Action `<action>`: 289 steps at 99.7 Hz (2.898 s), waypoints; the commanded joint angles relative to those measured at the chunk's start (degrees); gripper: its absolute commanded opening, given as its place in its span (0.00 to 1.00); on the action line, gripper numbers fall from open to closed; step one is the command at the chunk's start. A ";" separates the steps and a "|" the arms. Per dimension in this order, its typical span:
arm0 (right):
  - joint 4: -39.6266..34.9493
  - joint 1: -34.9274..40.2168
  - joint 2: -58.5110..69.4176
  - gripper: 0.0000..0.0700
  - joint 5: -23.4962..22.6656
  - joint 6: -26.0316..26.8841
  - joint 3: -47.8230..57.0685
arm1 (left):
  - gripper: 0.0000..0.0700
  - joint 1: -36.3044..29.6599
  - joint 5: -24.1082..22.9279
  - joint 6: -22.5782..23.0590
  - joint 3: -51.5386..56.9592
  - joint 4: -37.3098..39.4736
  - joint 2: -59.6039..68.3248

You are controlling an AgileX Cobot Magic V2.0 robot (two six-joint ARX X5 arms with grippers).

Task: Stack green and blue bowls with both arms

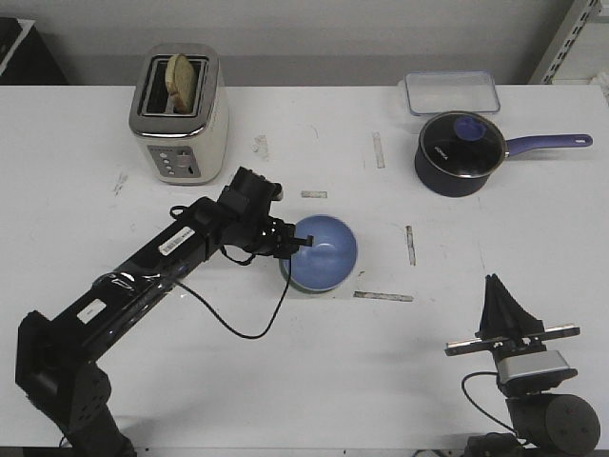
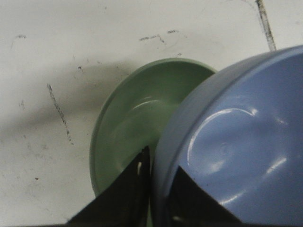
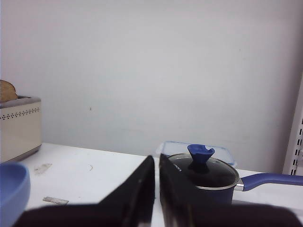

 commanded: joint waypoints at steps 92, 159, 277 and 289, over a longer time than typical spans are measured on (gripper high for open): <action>0.57 0.02 -0.02 0.01 0.07 -0.50 0.11 | 0.47 -0.79 -3.67 5.64 0.63 0.24 -8.66; 0.59 0.02 -0.02 0.01 0.07 -0.50 0.11 | 0.09 6.34 -16.02 20.61 -36.00 38.34 -37.09; 0.57 0.02 -0.02 0.01 0.07 -0.50 0.11 | 0.00 29.22 -18.25 20.59 -67.63 35.30 -94.82; 0.59 0.02 -0.02 0.01 0.07 -0.50 0.11 | 0.00 29.22 -18.23 20.59 -67.63 35.32 -97.90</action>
